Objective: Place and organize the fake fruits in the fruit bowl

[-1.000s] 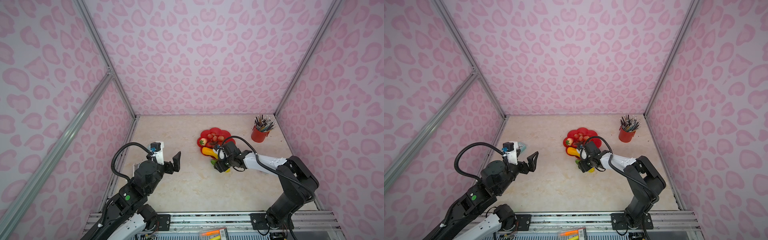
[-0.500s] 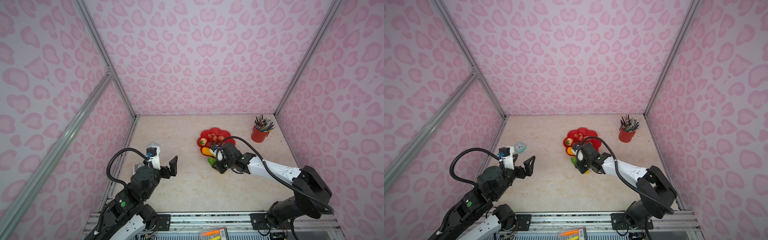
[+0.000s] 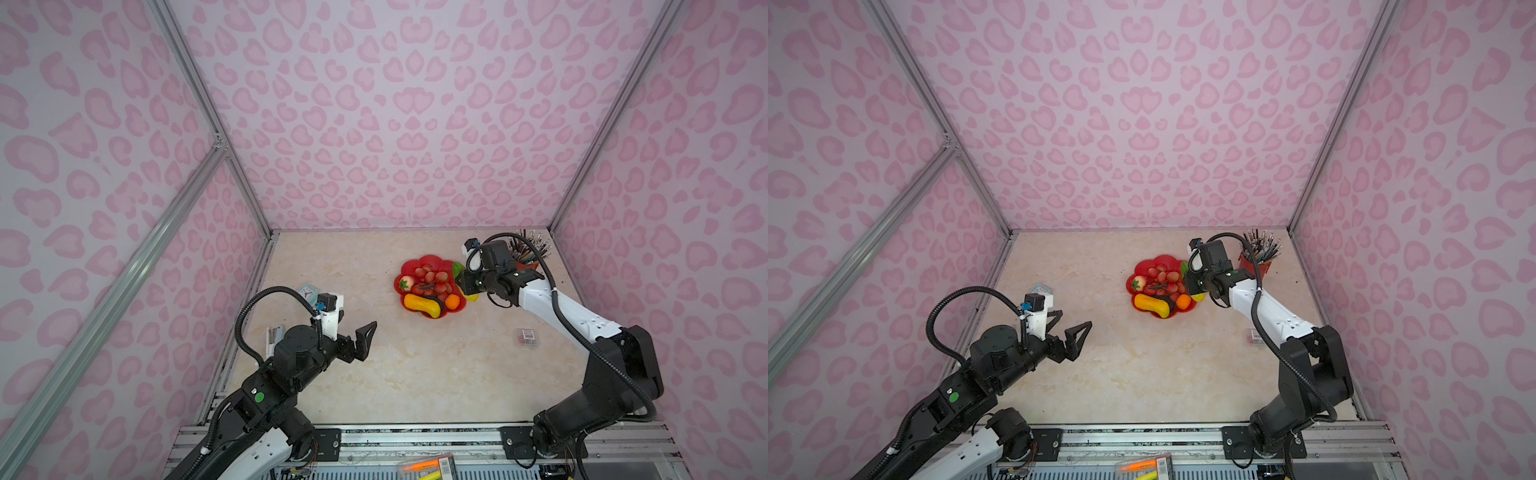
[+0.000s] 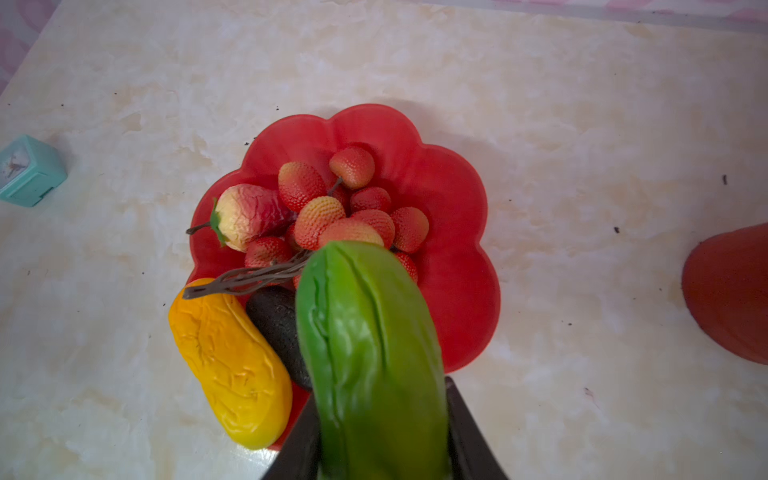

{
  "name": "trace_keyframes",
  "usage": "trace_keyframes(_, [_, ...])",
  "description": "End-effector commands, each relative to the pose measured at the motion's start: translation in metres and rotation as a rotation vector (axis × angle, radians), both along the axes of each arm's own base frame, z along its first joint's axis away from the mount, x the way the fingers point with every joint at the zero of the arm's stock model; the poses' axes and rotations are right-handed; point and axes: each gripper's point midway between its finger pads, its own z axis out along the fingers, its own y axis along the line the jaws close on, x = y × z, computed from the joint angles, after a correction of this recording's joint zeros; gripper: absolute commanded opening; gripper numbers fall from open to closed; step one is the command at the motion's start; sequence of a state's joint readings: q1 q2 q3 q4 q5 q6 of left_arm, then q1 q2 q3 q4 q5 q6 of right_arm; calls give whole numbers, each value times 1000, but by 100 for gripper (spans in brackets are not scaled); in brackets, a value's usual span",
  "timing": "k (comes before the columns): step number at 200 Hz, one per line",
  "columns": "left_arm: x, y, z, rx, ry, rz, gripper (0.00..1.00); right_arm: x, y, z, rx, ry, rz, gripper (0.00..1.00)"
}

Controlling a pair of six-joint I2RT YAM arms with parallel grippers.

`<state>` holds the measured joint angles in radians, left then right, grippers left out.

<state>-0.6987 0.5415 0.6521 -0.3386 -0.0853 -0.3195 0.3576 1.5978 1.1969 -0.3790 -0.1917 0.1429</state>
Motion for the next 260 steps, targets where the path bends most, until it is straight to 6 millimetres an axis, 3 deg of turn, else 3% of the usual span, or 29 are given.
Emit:
trace_keyframes(1, [-4, -12, 8, -35, -21, -65, 99, 12, -3, -14, -19, 39, -8, 20])
trace_keyframes(68, [-4, -11, 7, -24, -19, -64, 99, 51, -1, -50, -49, 96, -23, 22])
trace_keyframes(89, [-2, -6, 7, -17, -26, -38, 100, 58, 1, -61, -55, 109, -20, 28])
trace_keyframes(120, [1, 1, 8, -6, -41, 2, 99, 62, 7, -64, -35, 123, -9, 54])
trace_keyframes(144, [7, 15, 6, 21, -59, 80, 99, 64, 6, -48, -24, 78, -22, 69])
trace_keyframes(174, [23, 47, 7, 100, -140, 265, 99, 58, 0, -18, -8, 21, -43, 98])
trace_keyframes(200, [40, 84, -8, 250, -217, 491, 97, 37, -21, 10, 13, -71, -100, 99])
trace_keyframes(221, [52, 100, -26, 266, -244, 575, 97, 12, -55, 30, 3, -185, -192, 99])
trace_keyframes(260, [67, 147, -64, 218, -255, 745, 96, -32, -145, 28, -171, -367, -483, 99])
